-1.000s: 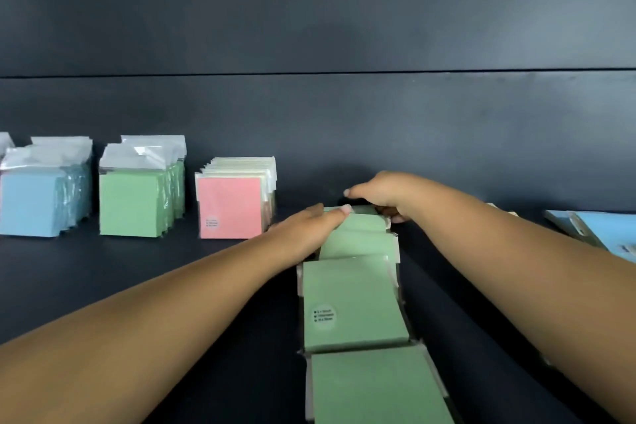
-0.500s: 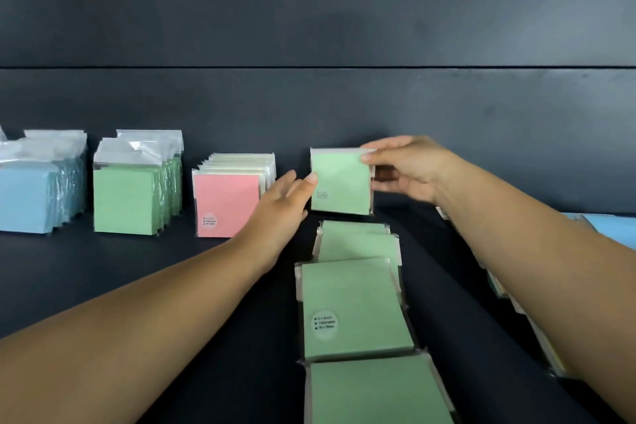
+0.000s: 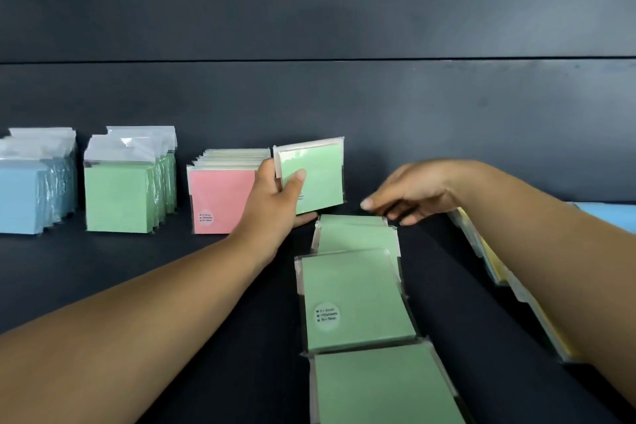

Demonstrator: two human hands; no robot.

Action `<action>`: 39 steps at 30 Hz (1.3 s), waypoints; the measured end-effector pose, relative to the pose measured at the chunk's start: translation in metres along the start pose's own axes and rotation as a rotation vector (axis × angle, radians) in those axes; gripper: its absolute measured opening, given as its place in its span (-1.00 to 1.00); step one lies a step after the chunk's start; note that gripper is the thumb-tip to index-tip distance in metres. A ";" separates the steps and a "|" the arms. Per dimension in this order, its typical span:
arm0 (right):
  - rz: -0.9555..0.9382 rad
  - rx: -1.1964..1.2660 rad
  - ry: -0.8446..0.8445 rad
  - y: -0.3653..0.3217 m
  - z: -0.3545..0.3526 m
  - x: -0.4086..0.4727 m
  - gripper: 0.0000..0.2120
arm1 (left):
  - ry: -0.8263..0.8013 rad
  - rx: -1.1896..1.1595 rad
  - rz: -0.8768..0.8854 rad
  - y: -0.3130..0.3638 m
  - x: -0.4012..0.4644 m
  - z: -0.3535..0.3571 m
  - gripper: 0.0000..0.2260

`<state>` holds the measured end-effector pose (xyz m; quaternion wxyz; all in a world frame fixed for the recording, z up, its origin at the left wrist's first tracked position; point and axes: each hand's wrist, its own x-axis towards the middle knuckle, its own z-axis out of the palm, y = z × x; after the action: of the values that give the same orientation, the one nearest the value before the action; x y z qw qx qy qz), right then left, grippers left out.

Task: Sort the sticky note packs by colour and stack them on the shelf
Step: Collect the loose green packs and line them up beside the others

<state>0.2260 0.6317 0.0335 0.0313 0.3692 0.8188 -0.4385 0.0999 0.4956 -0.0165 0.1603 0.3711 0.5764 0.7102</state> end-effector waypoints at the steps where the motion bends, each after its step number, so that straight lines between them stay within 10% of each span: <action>1: 0.018 -0.084 0.009 0.000 0.004 0.002 -0.79 | 0.018 -0.008 -0.008 0.000 0.001 0.000 -0.93; 19: 0.170 -0.377 0.047 -0.008 0.006 0.010 -0.63 | 0.105 -0.132 -0.155 -0.005 0.009 0.014 -0.96; 39: 0.090 0.203 -0.006 0.004 -0.029 -0.002 -0.92 | 0.099 -0.340 -0.105 0.010 0.014 0.029 -0.87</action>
<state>0.2381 0.6534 0.0496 0.0156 0.4055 0.7527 -0.5185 0.1131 0.5223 -0.0002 0.2290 0.2726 0.4738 0.8054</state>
